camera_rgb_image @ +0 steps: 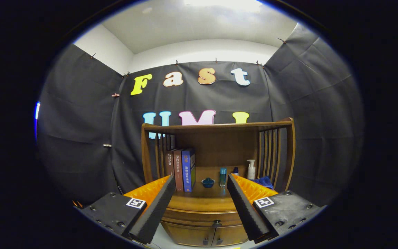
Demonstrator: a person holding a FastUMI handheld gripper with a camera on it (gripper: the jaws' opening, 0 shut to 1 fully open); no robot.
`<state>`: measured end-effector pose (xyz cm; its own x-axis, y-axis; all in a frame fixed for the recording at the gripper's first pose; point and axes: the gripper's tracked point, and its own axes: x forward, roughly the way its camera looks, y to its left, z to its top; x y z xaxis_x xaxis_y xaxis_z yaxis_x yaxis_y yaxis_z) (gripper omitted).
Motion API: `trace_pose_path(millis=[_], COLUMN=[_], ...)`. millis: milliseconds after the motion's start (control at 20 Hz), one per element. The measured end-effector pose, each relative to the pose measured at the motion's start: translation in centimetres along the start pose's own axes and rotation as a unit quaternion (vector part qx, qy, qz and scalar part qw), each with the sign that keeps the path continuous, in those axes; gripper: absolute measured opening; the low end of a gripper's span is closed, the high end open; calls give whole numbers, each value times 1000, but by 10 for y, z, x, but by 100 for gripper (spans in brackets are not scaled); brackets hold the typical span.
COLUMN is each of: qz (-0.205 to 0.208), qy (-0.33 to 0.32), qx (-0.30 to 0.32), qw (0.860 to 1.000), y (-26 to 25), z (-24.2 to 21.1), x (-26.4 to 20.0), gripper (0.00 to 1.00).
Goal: Pull open the drawer, take out the items inside it, and place them on the countertop above the cabinet.
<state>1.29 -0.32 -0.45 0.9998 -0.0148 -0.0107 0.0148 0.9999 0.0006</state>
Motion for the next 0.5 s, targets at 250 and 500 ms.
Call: trace_pose_path(millis=[250,500], qz=[-10,-28], qy=[25,64], qx=[0,1], qw=[1000,998], y=[-9,-24], z=[-21,-63], x=[17,32], gripper=[98,99])
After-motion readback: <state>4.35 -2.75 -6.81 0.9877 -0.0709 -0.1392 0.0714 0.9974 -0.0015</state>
